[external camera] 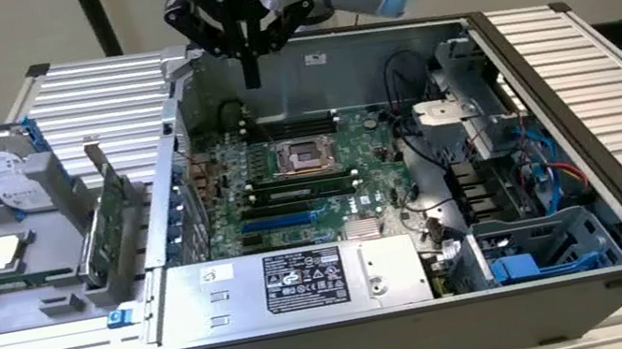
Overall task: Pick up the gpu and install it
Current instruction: 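Reach for the gpu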
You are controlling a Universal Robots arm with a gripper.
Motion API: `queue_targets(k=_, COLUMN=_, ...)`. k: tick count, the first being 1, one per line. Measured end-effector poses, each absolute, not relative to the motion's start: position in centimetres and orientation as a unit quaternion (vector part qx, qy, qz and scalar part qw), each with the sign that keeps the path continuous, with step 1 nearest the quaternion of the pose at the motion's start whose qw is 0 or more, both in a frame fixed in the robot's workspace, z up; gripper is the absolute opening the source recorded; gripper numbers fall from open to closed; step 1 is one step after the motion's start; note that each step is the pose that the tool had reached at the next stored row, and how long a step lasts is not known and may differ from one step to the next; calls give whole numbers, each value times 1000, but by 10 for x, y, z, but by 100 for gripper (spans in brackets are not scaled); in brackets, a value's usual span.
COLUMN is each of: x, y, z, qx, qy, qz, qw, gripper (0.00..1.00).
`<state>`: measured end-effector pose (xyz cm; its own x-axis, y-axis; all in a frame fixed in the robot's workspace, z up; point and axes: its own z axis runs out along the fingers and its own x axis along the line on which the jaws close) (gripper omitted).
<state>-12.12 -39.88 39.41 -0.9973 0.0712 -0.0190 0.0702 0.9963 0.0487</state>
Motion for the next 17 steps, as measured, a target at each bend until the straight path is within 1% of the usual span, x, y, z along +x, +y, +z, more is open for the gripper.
queue_targets(k=17, x=-127, y=-399, z=396, qx=35, qy=999, qz=24, qw=10, gripper=0)
